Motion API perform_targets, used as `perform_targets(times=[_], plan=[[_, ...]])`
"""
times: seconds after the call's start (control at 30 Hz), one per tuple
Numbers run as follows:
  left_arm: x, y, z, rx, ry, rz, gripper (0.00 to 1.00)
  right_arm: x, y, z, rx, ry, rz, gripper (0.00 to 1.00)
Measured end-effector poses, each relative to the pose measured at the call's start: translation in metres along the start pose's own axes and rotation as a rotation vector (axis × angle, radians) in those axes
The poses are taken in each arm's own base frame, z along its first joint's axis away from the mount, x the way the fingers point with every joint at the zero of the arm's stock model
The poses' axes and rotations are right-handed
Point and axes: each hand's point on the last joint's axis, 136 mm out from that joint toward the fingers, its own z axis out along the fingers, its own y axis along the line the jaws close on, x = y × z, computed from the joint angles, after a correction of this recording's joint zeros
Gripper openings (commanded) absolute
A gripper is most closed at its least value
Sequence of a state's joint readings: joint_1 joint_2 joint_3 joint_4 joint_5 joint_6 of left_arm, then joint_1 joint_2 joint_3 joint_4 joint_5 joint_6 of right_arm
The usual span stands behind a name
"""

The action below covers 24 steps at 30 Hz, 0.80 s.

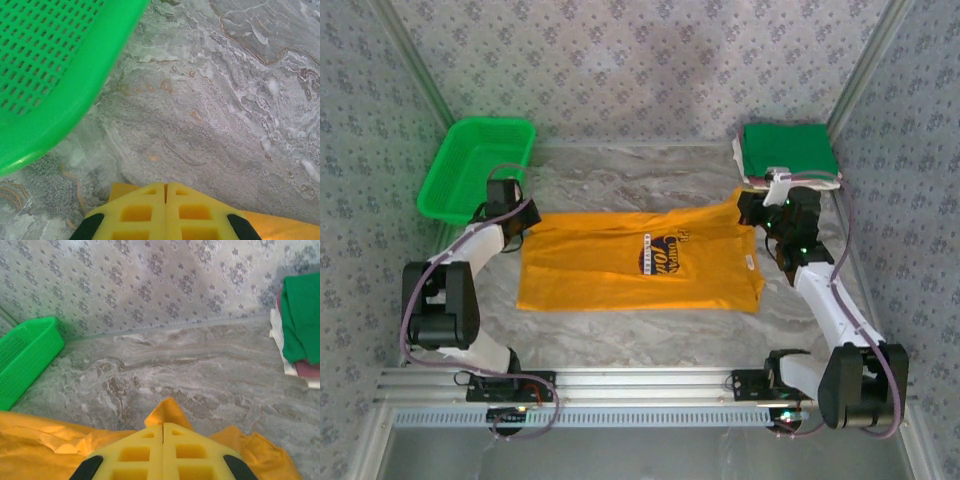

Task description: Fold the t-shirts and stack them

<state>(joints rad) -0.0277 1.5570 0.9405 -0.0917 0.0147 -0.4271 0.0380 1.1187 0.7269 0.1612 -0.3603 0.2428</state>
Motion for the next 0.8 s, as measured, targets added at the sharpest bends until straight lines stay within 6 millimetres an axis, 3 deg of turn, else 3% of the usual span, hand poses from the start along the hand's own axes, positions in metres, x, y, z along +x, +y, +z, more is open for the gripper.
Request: perform_targets(times=[0.17,0.3,0.5,0.6,0.7,0.8], plan=[[0.026,0.01,0.003,-0.024,0.072,-0.001,0.0,0.032,-0.01,-0.007,0.042,0.06,0.036,0.0],[0.051,0.018,0.002,-0.034,0.139,-0.002,0.3,0.052,-0.011,-0.018,0.054,0.093,0.085,0.27],[0.079,0.028,-0.016,-0.045,0.196,-0.015,0.3,0.075,0.001,-0.044,0.037,0.115,0.121,0.33],[0.079,0.028,-0.021,-0.043,0.196,-0.014,0.31,0.073,0.008,-0.054,0.023,0.089,0.111,0.32],[0.074,0.019,-0.022,-0.03,0.204,0.011,0.34,0.072,0.014,-0.05,0.015,0.098,0.096,0.32],[0.055,-0.015,-0.019,0.007,0.189,0.11,0.37,0.074,0.032,-0.027,0.01,0.209,0.039,0.35]])
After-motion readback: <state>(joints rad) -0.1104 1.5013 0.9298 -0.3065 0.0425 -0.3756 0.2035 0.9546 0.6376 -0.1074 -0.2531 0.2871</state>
